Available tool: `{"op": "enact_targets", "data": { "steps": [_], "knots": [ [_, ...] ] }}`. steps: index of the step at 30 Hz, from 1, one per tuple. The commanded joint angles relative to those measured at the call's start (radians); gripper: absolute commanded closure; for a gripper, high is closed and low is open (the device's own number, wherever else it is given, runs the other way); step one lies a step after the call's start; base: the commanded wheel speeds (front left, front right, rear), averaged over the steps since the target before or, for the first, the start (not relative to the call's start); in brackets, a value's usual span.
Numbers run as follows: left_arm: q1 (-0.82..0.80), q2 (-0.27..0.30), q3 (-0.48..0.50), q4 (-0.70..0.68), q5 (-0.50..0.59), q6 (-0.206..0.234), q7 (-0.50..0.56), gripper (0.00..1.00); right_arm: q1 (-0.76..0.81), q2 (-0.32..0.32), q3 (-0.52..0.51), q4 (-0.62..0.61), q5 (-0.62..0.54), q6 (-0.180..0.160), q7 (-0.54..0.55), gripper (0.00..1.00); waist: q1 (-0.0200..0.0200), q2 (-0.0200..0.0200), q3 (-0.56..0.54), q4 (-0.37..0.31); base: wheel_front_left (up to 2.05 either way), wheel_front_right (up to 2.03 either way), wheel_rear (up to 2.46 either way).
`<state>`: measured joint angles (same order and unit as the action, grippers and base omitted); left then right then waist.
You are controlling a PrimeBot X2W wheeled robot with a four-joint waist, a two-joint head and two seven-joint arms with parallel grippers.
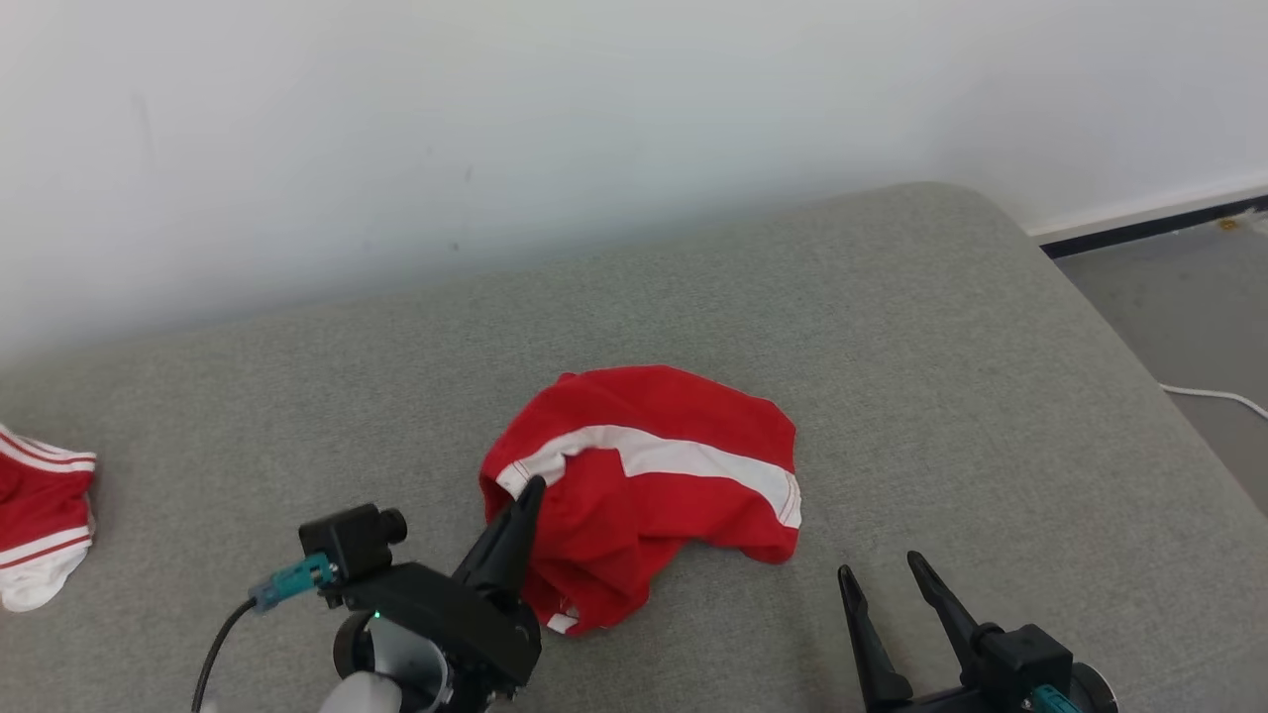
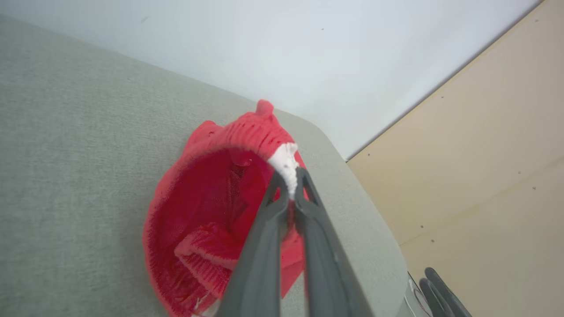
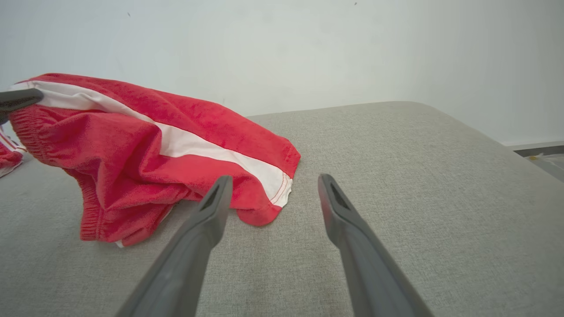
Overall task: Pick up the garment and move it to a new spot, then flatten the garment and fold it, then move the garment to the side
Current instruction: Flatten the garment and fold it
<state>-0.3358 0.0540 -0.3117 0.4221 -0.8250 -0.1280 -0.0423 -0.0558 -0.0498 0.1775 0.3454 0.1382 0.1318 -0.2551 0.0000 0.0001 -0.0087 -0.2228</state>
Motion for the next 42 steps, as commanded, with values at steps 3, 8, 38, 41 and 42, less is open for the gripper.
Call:
{"op": "enact_targets", "data": {
  "steps": [3,8,38,41,42],
  "knots": [
    [0.078,0.034,-0.02,-0.105,-0.052,-0.002,0.032,1.0,0.015,-0.001,-0.004,-0.003,0.002,-0.002,0.0,0.0,0.0,-0.0001,-0.014,0.047,0.0,0.0,0.0],
    [0.131,0.117,-0.03,-0.231,-0.017,0.008,0.05,1.0,0.014,-0.001,0.002,-0.004,0.016,-0.002,0.0,0.0,0.0,-0.0001,-0.019,0.093,0.0,0.0,0.0],
    [-0.022,0.233,-0.184,-0.093,0.066,0.0,-0.069,1.0,-0.004,-0.001,-0.029,0.01,0.026,-0.002,-0.01,0.0,0.0,-0.0001,0.031,0.157,0.0,0.0,0.0],
    [0.076,0.278,-0.184,-0.16,0.05,0.03,-0.029,1.0,-0.005,-0.001,-0.024,0.009,0.03,-0.002,-0.011,0.0,0.0,-0.0001,0.02,0.191,0.0,0.0,0.0],
    [0.104,0.287,-0.177,-0.178,0.043,0.044,-0.023,1.0,-0.005,-0.001,-0.02,0.008,0.03,-0.002,-0.011,0.0,0.0,-0.0001,0.018,0.199,0.0,0.0,0.0]
  ]
}}
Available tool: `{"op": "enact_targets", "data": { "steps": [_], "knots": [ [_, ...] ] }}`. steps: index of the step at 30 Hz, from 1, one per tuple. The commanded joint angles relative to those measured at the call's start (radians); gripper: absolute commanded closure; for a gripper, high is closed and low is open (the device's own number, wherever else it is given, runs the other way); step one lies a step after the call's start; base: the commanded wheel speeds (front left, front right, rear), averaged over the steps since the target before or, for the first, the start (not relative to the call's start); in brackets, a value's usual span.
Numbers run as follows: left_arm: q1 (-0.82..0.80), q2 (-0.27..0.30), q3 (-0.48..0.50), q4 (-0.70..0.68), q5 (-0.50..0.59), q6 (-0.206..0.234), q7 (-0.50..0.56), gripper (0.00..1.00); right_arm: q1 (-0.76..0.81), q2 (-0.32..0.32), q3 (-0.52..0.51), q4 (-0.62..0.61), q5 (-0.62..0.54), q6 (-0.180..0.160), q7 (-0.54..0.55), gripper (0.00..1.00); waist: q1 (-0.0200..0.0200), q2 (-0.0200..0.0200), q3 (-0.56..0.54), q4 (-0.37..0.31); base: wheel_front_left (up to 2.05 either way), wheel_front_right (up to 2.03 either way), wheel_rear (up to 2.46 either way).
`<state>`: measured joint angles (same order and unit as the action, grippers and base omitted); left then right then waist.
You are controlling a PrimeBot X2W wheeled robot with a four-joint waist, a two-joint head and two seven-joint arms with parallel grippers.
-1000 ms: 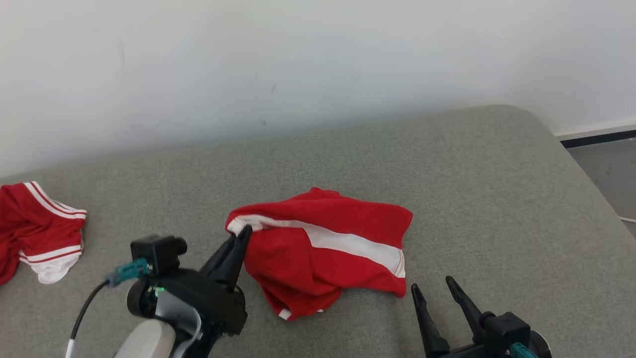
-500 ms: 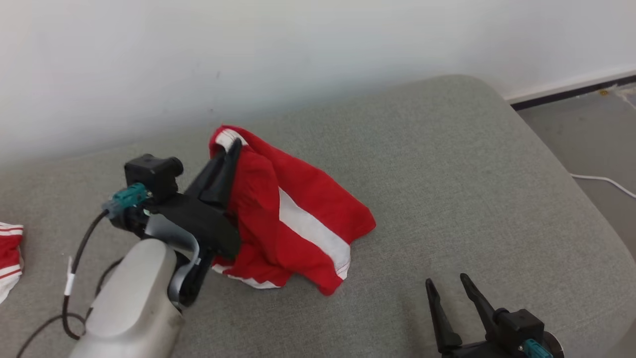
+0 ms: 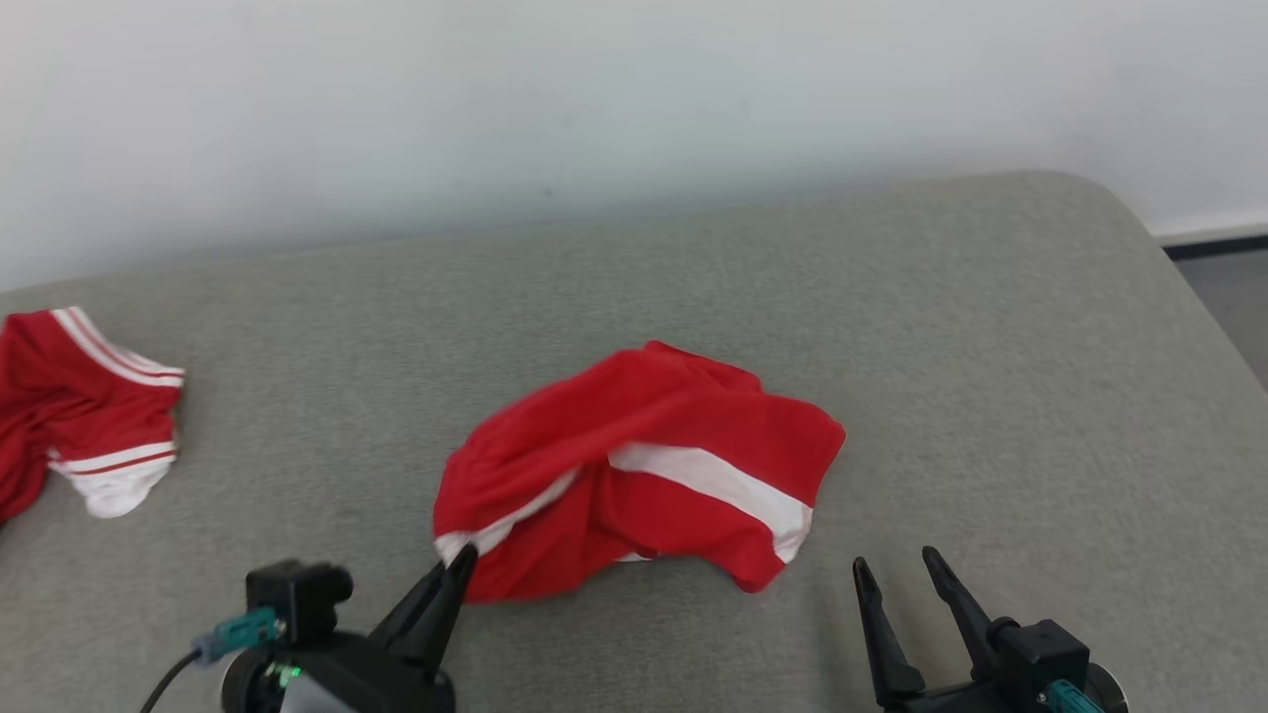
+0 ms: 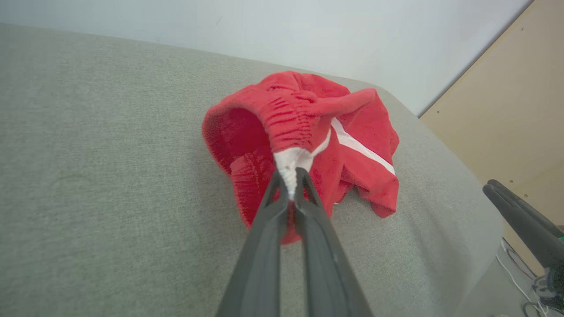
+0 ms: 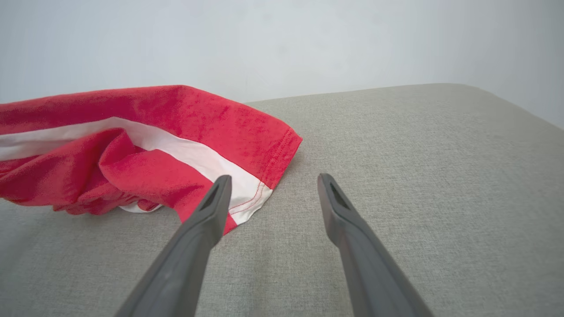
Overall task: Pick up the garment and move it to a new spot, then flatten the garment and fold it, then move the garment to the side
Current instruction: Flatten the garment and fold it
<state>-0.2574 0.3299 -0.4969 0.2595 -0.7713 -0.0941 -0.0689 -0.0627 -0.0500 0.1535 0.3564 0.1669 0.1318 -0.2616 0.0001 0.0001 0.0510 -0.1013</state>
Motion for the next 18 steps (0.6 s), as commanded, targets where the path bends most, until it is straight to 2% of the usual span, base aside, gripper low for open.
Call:
{"op": "enact_targets", "data": {
  "steps": [1,8,9,10,13,18],
  "knots": [
    [0.046,0.022,0.008,-0.025,-0.005,0.024,0.008,1.0,0.004,-0.001,0.003,-0.002,0.002,-0.002,-0.004,0.0,-0.0001,-0.0001,-0.045,0.085,0.0,0.0,0.0],
    [0.095,0.038,-0.002,0.003,0.034,0.075,-0.012,1.0,0.013,-0.001,0.013,0.006,0.001,-0.002,-0.004,0.0,-0.0001,-0.0001,-0.056,0.091,0.0,0.0,0.0],
    [0.093,0.032,-0.006,0.016,0.048,0.082,-0.025,0.58,0.013,-0.001,0.015,0.008,0.0,-0.002,-0.002,0.0,-0.0001,-0.0001,-0.058,0.088,0.0,0.0,0.0],
    [0.086,0.029,-0.009,0.029,0.063,0.089,-0.04,0.0,0.013,-0.001,0.014,0.01,-0.004,-0.002,-0.001,0.0,-0.0001,-0.0001,-0.059,0.084,0.0,0.0,0.0],
    [0.075,0.01,-0.012,0.061,0.089,0.099,-0.103,0.0,0.013,-0.001,0.009,0.009,-0.013,-0.002,0.003,0.0,-0.0001,-0.0001,-0.065,0.07,0.0,0.0,0.0],
    [0.11,-0.019,0.043,0.075,0.103,0.132,-0.183,0.0,0.021,-0.001,-0.005,0.005,-0.022,-0.002,0.004,0.0,-0.0001,-0.0001,-0.078,0.053,0.0,0.0,0.0]
  ]
}}
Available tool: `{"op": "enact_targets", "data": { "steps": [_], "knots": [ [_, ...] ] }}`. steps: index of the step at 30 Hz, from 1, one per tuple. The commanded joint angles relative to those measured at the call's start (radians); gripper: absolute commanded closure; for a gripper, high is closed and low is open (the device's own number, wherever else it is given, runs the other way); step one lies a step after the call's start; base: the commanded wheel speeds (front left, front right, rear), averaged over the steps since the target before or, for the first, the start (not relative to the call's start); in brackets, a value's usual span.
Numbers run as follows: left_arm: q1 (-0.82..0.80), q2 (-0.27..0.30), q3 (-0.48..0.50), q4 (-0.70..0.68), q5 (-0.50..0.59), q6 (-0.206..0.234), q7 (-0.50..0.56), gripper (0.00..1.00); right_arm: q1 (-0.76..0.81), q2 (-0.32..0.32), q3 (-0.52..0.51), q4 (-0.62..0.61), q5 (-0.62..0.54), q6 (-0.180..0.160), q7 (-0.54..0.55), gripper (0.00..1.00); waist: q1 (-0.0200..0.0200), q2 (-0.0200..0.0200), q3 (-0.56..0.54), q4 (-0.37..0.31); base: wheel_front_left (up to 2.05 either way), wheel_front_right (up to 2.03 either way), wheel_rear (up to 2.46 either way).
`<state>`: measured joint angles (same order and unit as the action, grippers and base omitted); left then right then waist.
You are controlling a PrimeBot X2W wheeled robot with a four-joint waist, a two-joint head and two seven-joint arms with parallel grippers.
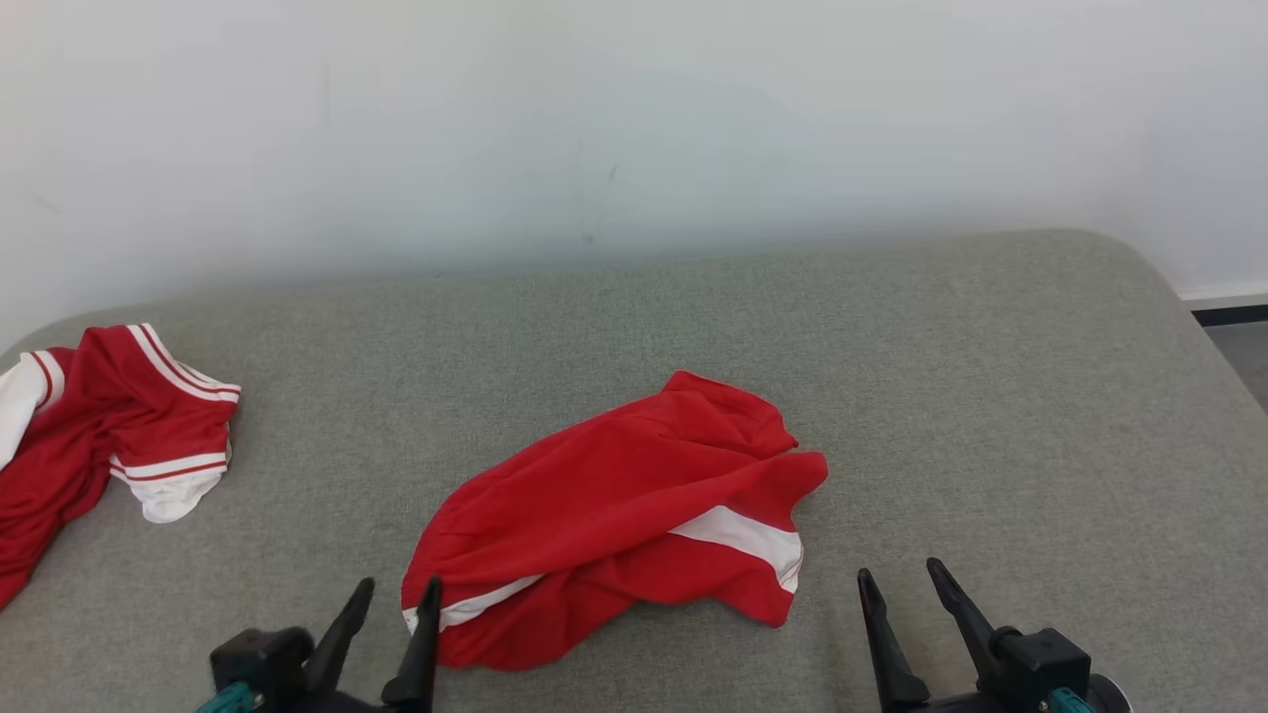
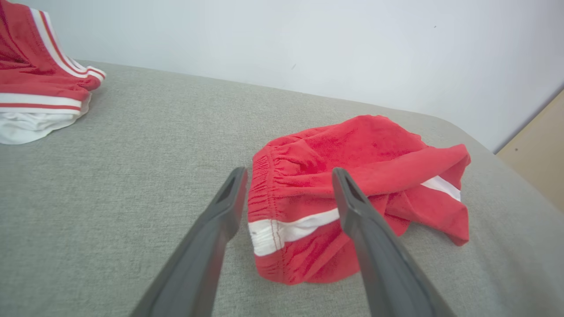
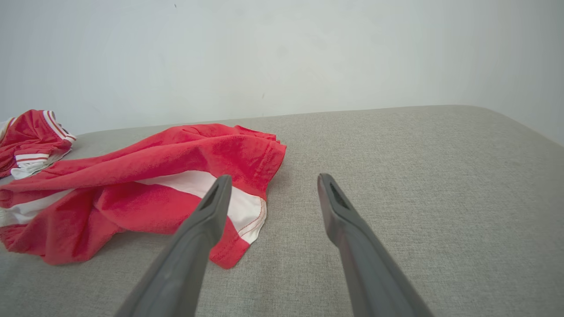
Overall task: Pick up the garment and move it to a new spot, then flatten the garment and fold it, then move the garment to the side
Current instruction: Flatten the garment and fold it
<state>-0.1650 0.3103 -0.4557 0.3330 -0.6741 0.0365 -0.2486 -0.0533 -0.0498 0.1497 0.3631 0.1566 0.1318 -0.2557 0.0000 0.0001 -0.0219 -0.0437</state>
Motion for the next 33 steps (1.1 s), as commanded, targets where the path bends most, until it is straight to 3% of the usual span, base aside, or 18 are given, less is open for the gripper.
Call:
{"op": "enact_targets", "data": {
  "steps": [1,7,13,21,33],
  "knots": [
    [0.03,-0.004,0.016,-0.003,0.011,0.01,-0.009,0.0,0.014,-0.001,-0.005,-0.003,-0.012,-0.002,-0.002,0.0,0.0,-0.0001,-0.009,-0.006,0.0,0.0,0.0],
    [0.121,-0.048,0.163,-0.121,0.101,0.057,-0.017,0.0,0.031,-0.001,-0.039,-0.016,-0.026,-0.002,0.007,0.0,0.0,-0.0001,-0.032,0.004,0.0,0.0,0.0],
    [0.224,-0.116,0.288,-0.234,0.226,0.055,-0.016,0.0,0.033,-0.001,-0.062,-0.033,-0.04,-0.002,0.016,0.0,0.0,-0.0001,-0.052,0.019,0.0,0.0,0.0],
    [0.3,-0.185,0.382,-0.284,0.346,-0.003,-0.016,0.0,0.049,-0.001,-0.063,-0.035,-0.044,-0.002,0.022,0.0,0.0,-0.0001,-0.068,0.041,0.0,0.0,0.0],
    [0.316,-0.222,0.459,-0.25,0.419,-0.056,-0.016,0.0,0.058,-0.001,-0.051,-0.03,-0.017,-0.002,0.012,0.0,0.0,-0.0001,-0.07,0.047,0.0,0.0,0.0]
  ]
}}
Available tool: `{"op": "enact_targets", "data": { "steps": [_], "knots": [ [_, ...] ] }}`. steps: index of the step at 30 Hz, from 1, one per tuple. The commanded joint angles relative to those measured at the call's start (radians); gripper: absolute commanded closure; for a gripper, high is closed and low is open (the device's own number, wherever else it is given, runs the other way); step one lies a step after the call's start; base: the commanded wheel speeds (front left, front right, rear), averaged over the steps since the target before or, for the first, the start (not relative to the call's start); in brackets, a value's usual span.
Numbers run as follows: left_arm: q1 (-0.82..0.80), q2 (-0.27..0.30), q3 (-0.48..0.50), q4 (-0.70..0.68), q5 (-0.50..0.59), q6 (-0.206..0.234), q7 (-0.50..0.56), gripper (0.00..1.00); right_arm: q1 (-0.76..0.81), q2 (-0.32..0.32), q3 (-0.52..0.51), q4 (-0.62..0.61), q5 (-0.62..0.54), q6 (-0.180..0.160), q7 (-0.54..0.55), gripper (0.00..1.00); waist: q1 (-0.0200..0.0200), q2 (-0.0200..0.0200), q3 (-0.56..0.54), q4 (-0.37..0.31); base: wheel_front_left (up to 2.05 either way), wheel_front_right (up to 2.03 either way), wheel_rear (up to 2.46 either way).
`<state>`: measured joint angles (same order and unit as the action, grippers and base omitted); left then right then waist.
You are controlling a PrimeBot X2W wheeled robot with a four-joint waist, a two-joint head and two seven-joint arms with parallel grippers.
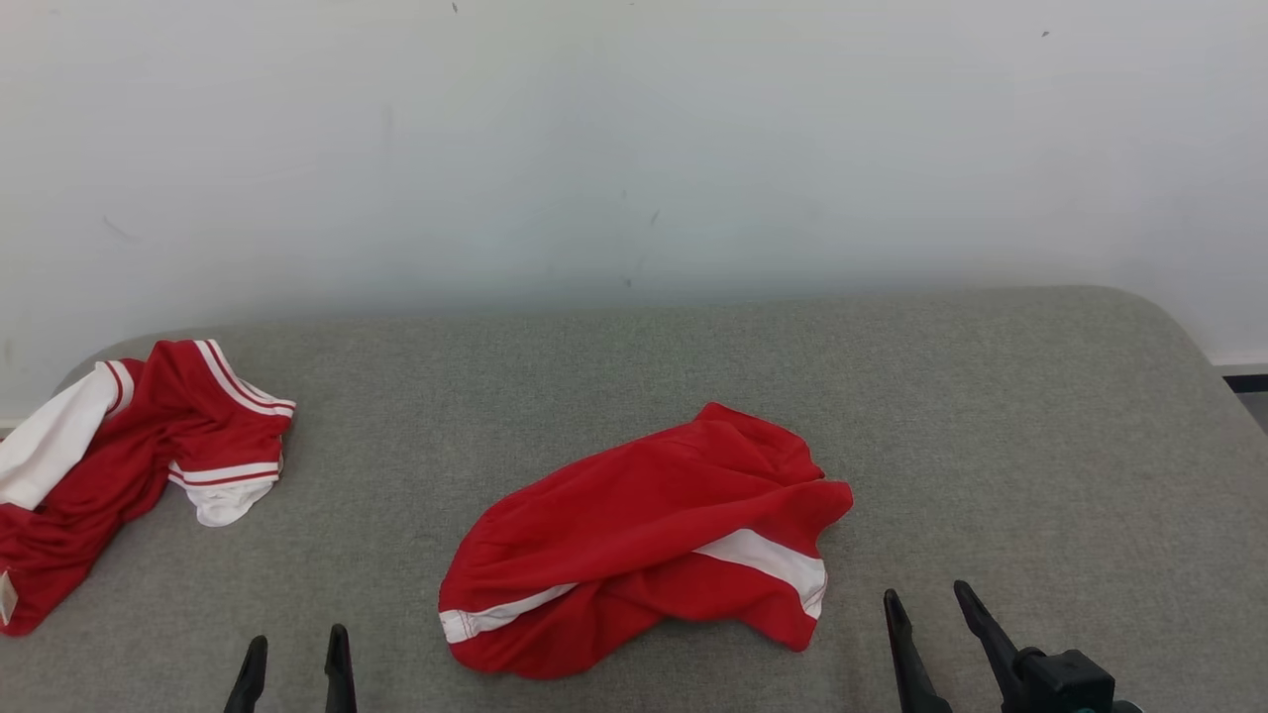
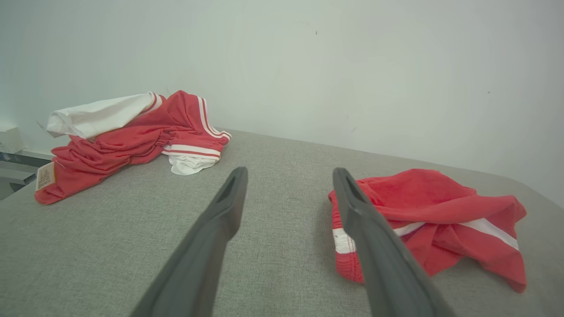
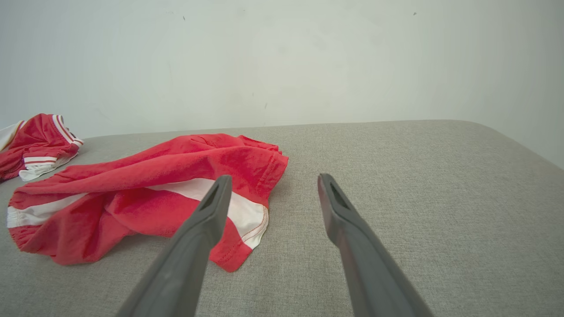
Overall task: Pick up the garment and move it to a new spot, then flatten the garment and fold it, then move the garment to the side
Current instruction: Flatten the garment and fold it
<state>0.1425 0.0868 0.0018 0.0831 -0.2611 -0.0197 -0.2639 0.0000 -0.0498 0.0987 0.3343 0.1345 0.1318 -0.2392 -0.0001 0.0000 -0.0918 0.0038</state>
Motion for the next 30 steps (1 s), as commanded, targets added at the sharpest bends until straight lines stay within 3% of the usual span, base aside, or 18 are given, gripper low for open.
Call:
{"op": "enact_targets", "data": {
  "steps": [1,14,20,30],
  "knots": [
    [0.007,-0.001,0.005,0.002,0.007,-0.006,-0.001,0.0,0.003,-0.001,0.0,0.0,0.006,-0.002,-0.005,0.0,0.0001,0.0,0.0,0.0,0.0,0.0,0.0],
    [-0.009,-0.025,0.007,0.045,0.022,-0.04,-0.001,0.0,-0.02,-0.001,0.018,0.008,0.022,-0.002,-0.009,0.0,0.0001,0.0,0.009,-0.006,0.0,0.0,0.0],
    [-0.041,-0.028,-0.033,0.116,0.035,-0.051,0.0,0.0,-0.07,-0.001,-0.002,0.056,0.125,-0.002,0.085,0.0,0.0001,0.0,0.029,-0.014,0.0,0.0,0.0],
    [-0.193,-0.009,-0.101,0.297,0.068,-0.069,0.057,0.0,-0.248,-0.001,0.0,0.227,0.177,-0.002,0.255,0.0,0.0001,0.0,0.087,-0.022,0.0,0.0,0.0]
  ]
}}
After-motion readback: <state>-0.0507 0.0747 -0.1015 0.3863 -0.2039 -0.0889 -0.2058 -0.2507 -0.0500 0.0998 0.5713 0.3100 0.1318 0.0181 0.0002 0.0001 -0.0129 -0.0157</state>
